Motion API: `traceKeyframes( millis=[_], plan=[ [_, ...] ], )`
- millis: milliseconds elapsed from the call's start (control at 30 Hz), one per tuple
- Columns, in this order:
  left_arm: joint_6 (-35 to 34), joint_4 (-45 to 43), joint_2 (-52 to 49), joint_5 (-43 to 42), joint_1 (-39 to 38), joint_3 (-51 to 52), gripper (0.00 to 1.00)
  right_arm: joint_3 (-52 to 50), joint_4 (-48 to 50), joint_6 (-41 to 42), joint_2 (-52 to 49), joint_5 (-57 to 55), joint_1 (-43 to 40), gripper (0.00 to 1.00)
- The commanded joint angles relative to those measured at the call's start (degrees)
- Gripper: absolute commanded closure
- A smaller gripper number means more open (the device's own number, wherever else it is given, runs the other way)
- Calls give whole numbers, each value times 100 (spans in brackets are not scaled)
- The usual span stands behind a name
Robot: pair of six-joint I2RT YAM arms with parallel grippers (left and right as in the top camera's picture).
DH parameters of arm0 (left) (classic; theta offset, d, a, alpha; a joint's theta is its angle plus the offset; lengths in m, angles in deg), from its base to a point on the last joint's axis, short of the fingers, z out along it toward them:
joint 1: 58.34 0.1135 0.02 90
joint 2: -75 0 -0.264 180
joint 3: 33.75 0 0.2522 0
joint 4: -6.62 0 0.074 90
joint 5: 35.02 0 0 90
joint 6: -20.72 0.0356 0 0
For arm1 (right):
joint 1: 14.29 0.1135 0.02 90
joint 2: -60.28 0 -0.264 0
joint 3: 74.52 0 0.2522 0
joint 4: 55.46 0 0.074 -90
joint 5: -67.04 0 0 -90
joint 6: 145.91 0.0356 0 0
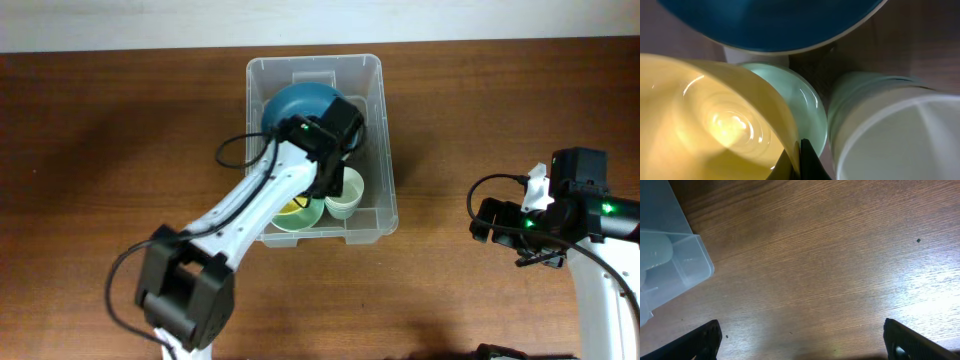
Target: Pack container
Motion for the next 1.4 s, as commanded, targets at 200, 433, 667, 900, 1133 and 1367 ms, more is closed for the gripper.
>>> traceKeyframes(
  millis=[200,433,667,900,1133,1367],
  plan=[
    [166,291,-210,-13,76,-332,61,-24,-11,-42,17,7,42,1],
    [289,1161,496,994,695,-1626,51,-24,203,35,17,26,42,1],
    [909,479,1399,616,1985,-1679,50,234,1117,278,17,-166,741,1],
    [1464,-127,1423,-210,3047,-1443,50,409,2581,280,-286,-1080,1838,1],
    [1499,-669,1357,-341,3851,-621,0,409,4142,157,-1086,-1204,1945,1],
    [1628,-682,1362,-313,3993,-468,0,409,4238,160,-1088,-1202,1943,1]
  ],
)
